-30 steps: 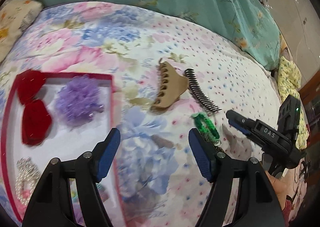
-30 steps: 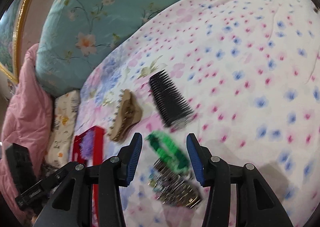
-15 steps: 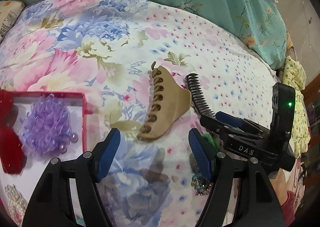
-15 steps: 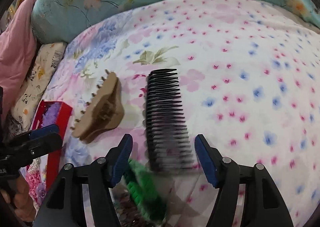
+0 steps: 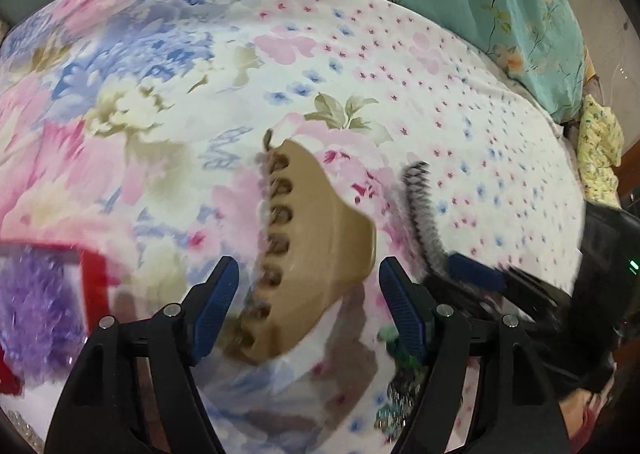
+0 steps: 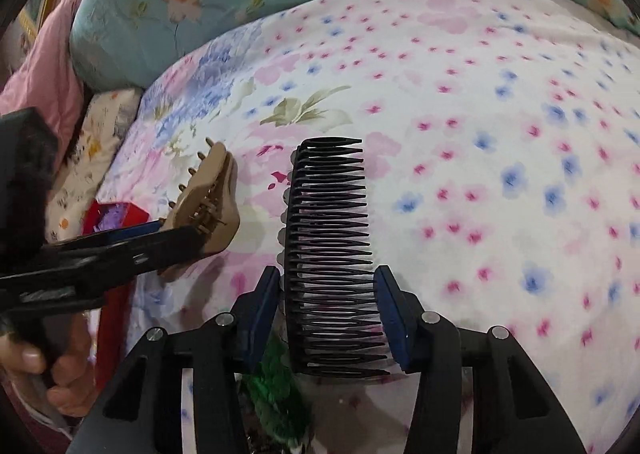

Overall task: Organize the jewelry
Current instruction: 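Grasp tan claw clip with left tool while right tool grasps black comb, then carry claw clip and comb over the tray and lower both tools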

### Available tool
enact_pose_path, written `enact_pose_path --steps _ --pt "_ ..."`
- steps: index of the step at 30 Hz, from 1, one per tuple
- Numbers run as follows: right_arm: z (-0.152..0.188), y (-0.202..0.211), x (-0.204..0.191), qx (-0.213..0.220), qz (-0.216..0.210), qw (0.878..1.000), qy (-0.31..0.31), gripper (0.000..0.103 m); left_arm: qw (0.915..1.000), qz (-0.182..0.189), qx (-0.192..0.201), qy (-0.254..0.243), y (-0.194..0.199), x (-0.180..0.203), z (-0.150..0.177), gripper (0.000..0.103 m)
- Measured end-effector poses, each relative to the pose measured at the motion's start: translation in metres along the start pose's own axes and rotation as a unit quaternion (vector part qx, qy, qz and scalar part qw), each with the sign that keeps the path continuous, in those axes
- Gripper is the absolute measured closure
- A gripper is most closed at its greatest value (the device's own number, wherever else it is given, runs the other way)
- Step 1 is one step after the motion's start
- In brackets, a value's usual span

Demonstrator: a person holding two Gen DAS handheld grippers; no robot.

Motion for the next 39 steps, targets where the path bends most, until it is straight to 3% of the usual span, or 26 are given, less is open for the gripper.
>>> enact_pose_path --steps 2,5,12,23,31,39 --pt "0.001 0.008 0.003 0.008 -0.008 1.0 -0.014 0.054 1.0 -0.005 0.004 -0.005 -0.004 0.001 -0.006 0.031" --pt "0.005 0.019 0.003 0.017 -0.022 0.999 -0.029 0.054 0.9998 -0.012 0.003 -0.012 -0.009 0.002 -0.01 0.054" --pt "0.014 0.048 -0.015 0.047 -0.043 0.997 -0.035 0.054 0.9998 0.005 0.015 -0.014 0.008 0.004 0.004 0.054" --pt "0.037 0.073 -0.055 0.055 -0.053 0.997 -0.012 0.054 0.9968 0.024 0.076 0.002 0.101 -0.014 0.059 0.054" --pt "0.059 0.072 -0.103 0.044 -0.069 0.997 0.018 0.054 0.9932 0.043 0.099 0.042 0.145 -0.052 0.106 0.054" --pt "0.069 0.067 -0.158 0.037 -0.088 0.994 0.05 0.054 0.9896 0.02 0.121 0.075 0.176 -0.1 0.14 0.054"
Point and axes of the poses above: each gripper's, at about its wrist camera, not at the fingertips, and y roughly against the way its jaws point, x to its right, z to its underside, the point moved 8 cm from there along -y, roughly the way its jaws point, and after that the axes turned 6 degrees about -x, right-handed, at the moved point
